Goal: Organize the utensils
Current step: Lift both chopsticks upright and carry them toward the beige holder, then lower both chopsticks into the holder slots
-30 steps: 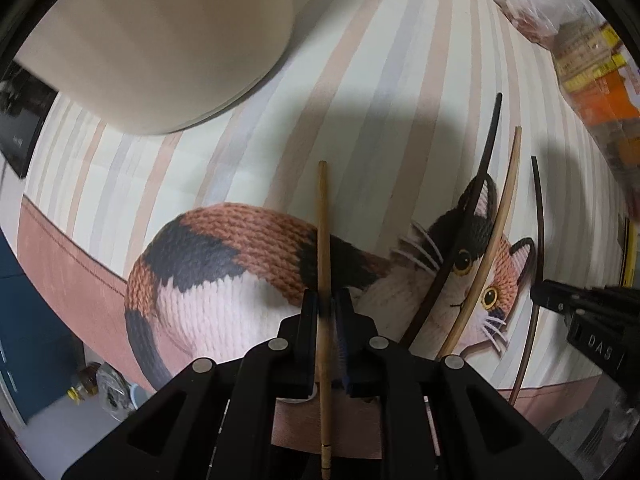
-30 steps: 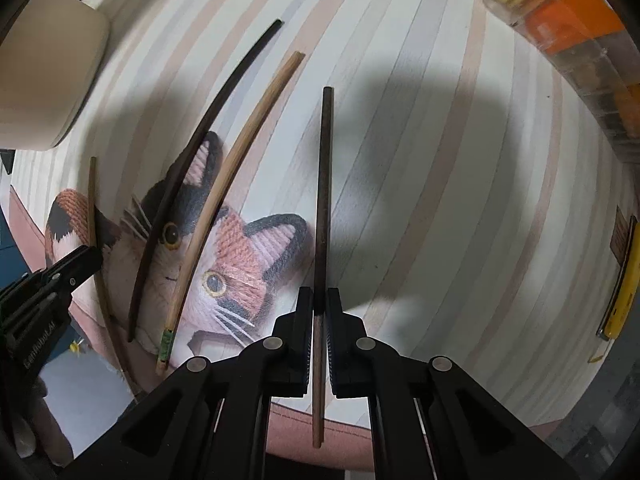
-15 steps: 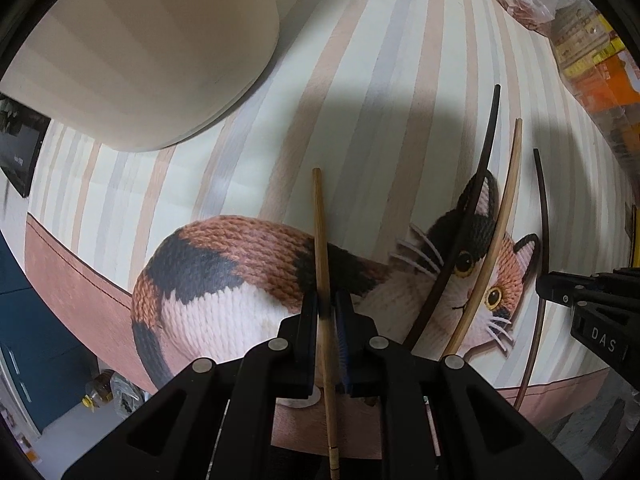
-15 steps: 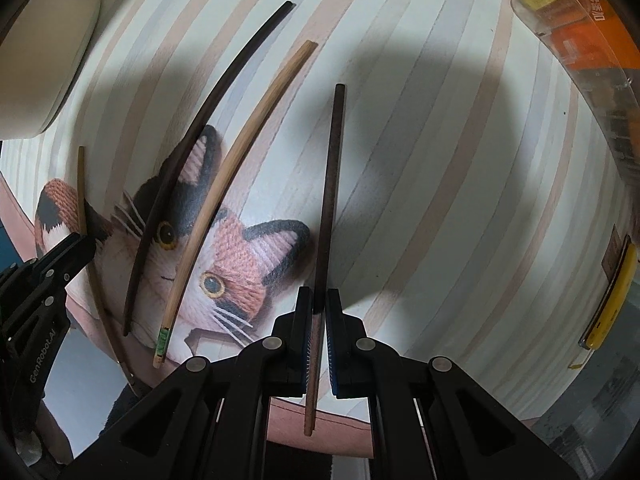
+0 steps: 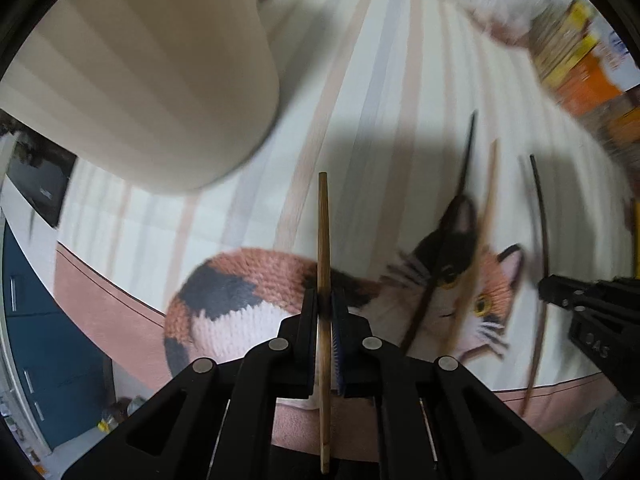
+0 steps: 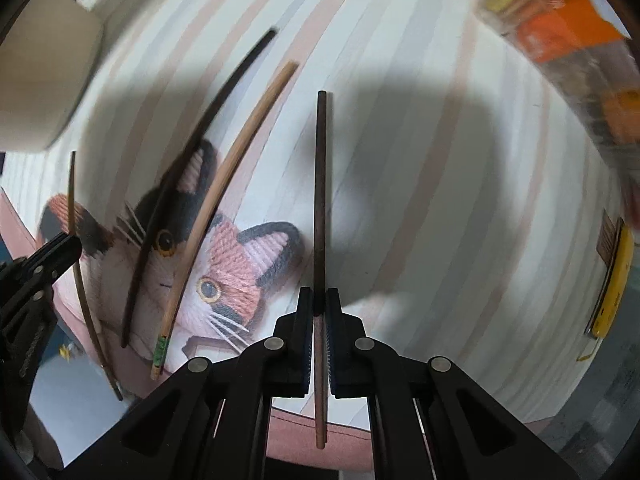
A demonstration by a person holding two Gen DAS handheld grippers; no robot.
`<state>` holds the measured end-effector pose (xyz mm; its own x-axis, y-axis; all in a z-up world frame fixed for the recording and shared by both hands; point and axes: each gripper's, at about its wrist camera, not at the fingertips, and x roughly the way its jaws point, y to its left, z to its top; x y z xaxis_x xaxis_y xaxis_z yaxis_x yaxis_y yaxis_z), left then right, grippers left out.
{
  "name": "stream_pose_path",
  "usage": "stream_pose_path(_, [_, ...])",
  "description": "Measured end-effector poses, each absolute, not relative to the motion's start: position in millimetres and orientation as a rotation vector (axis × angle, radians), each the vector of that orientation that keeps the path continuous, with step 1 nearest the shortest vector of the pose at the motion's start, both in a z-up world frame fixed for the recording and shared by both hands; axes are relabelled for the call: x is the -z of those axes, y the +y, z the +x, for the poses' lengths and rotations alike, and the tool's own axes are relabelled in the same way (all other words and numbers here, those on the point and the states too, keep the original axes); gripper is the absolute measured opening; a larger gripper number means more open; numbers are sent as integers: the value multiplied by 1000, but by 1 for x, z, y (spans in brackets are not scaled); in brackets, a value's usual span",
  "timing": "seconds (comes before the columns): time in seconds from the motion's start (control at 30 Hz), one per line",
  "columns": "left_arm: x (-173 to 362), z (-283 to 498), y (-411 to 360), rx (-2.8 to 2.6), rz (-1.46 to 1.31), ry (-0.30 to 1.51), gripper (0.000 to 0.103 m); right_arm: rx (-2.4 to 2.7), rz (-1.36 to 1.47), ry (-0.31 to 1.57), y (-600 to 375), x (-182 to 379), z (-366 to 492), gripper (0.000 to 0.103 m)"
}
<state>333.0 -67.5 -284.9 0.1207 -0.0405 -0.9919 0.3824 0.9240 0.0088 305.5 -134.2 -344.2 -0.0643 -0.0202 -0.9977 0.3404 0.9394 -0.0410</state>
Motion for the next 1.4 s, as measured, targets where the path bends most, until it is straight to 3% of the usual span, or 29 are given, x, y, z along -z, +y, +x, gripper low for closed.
stream_pose_path(0.4, [191,334,-60,336,216,1142,4,343,325,1274,-136,251,284,5])
stream_pose_path(1.03, [93,355,-59,379,85,991,4,321,348,1028,-163,152,299,5])
stream_pose_path(1.4, [-29,385,-30,409,-27,836,4,210,438,822,-160,56,328,5])
